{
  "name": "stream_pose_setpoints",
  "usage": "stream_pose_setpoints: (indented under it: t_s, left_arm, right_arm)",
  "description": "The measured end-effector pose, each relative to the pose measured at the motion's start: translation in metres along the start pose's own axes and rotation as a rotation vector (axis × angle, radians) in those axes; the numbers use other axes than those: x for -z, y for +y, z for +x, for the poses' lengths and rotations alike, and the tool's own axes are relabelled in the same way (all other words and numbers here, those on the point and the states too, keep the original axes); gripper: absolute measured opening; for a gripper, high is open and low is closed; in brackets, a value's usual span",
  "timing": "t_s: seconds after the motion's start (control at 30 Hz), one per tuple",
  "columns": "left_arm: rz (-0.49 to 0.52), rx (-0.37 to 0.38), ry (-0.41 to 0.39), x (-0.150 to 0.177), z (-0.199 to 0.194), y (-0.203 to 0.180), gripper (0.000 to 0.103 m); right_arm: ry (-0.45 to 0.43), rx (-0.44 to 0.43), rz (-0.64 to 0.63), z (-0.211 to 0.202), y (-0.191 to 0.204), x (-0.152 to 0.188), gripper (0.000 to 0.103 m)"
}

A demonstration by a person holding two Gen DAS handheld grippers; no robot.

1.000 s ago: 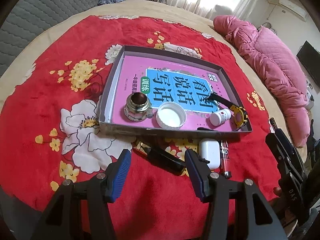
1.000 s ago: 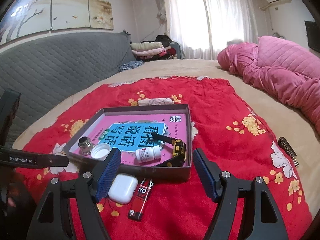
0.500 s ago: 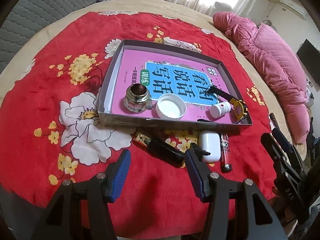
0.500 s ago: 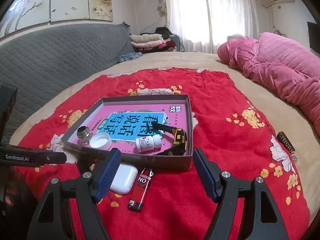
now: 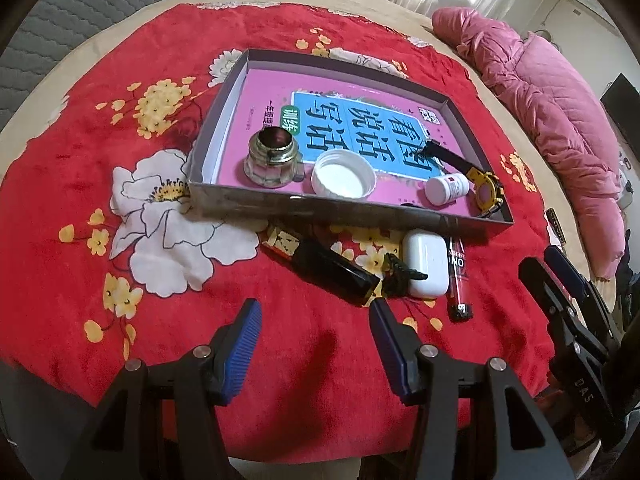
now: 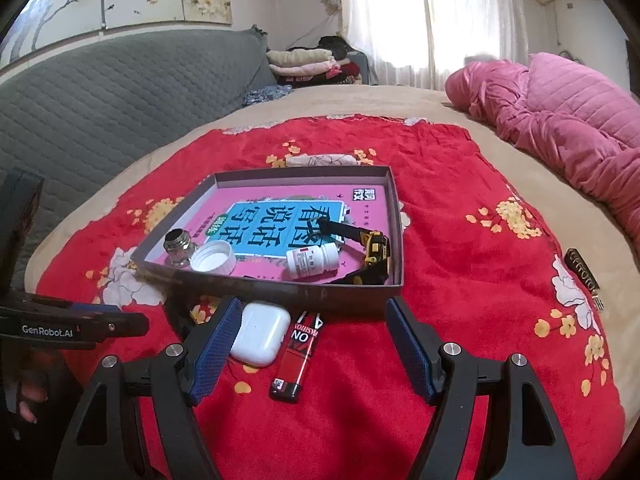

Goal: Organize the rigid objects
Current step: 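Move left tool toward the white earbud case while right tool approaches the red lighter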

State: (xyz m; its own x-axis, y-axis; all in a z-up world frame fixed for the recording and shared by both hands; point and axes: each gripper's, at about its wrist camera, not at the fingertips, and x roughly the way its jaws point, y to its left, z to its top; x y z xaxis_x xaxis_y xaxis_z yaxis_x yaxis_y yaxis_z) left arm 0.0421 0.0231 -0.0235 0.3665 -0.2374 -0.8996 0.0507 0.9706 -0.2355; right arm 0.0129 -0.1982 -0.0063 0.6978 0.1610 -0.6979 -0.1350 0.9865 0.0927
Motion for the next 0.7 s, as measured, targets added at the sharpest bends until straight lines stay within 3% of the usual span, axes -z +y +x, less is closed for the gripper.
stream_pose_setpoints:
  t_s: [0.7]
  left_arm:
    - [-0.025,-0.006,0.033,0.003,0.013,0.003,0.055]
  right_arm:
    - [0.177,0.02,-0.047,0.038,0.003,0.016,0.076]
